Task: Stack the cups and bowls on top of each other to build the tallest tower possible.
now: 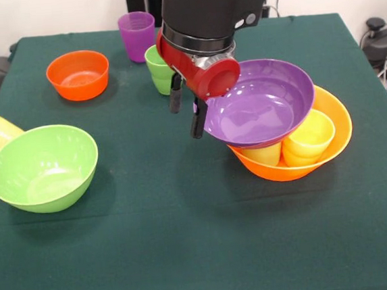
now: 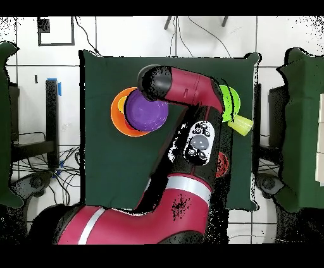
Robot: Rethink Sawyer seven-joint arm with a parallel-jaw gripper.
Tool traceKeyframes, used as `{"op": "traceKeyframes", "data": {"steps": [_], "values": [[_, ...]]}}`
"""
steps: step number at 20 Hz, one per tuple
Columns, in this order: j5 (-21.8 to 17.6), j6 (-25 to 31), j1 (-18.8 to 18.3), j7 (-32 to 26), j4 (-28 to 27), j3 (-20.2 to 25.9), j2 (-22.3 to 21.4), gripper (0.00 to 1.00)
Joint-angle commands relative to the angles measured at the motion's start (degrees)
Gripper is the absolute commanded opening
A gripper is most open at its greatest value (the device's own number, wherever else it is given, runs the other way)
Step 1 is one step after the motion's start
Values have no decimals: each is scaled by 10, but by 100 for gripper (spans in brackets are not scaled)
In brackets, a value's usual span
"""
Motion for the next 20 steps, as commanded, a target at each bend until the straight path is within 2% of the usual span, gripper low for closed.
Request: {"op": "traceKeyframes", "data": {"steps": [1, 20], "values": [[-19, -14, 13, 30, 40, 31, 6, 100], [-18, -33, 5, 24, 48, 39, 12, 100]]}}
